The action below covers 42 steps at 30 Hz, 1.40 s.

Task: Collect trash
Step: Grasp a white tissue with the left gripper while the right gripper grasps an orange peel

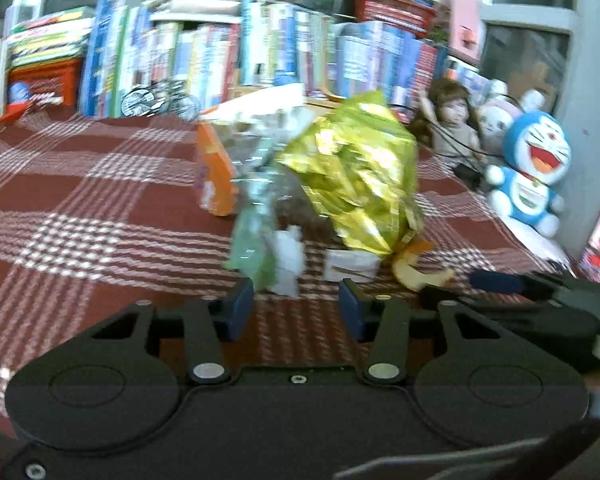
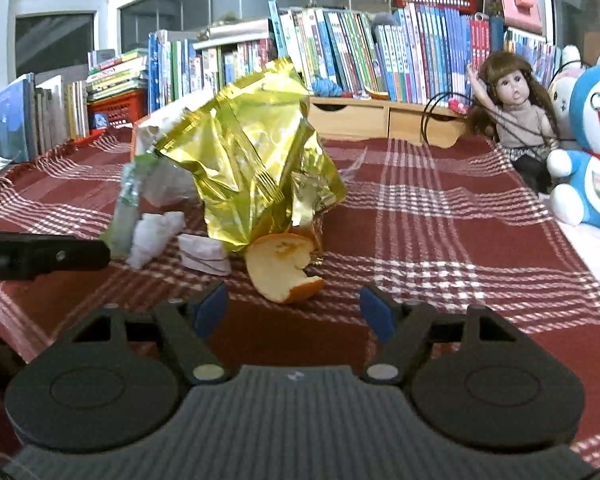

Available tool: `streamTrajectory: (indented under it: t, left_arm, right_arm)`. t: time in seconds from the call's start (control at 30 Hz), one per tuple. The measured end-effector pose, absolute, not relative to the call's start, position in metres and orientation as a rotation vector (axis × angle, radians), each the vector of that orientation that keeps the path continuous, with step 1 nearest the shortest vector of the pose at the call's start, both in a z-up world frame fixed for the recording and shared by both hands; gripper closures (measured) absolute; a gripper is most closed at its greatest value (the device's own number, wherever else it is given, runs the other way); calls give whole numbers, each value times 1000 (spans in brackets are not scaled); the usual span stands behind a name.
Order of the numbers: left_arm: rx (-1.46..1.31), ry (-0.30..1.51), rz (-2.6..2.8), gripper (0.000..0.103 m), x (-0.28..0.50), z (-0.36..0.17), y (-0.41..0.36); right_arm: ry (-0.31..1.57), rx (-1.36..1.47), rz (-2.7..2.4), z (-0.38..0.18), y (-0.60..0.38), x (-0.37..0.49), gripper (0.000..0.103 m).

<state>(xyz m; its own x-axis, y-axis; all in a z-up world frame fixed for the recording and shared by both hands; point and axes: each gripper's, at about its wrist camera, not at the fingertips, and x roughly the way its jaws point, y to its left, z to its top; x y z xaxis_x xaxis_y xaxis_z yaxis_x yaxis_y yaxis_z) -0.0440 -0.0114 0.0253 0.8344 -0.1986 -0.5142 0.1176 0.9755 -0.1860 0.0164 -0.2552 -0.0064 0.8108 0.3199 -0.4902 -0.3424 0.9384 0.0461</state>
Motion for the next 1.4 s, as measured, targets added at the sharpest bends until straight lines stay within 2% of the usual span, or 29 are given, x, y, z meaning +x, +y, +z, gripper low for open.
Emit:
streamTrajectory:
  t: [0.23, 0.3, 0.4, 0.67, 0.87, 0.93, 0.97, 1.0, 1.03, 1.4]
  left_arm:
    - [-145, 509, -188, 61, -26, 25, -24]
    - [-176, 464, -196, 57, -19, 29, -20]
    - [-166, 417, -231, 57, -10, 30, -20]
    - [-51, 500, -172, 57, 14, 7, -18]
    - [-57, 547, -189, 52, 29, -6, -15]
    - [-63, 559, -187, 54, 33, -8, -17]
    - [-64, 564, -188, 60, 34, -10, -18]
    - [-64, 565, -184, 74, 34, -10, -19]
    - [-63, 562, -176, 80, 31, -10, -20]
    - [-52, 505, -171, 81, -12, 5, -16]
  right_arm:
    - [542, -32, 368, -17, -252, 32, 27]
    - [538, -27, 375, -19, -251, 34, 27]
    - [531, -18, 371, -22, -250, 39, 29]
    - [512, -9, 371, -24, -250, 40, 36]
    - [502, -13, 370, -25, -247, 46, 40]
    - [502, -11, 370, -25, -245, 47, 48]
    - [501, -9, 370, -25, -244, 48, 50]
    - [499, -8, 369, -24, -244, 48, 55]
    - [499, -9, 369, -24, -244, 47, 59]
    - [480, -22, 414, -14, -244, 13, 60]
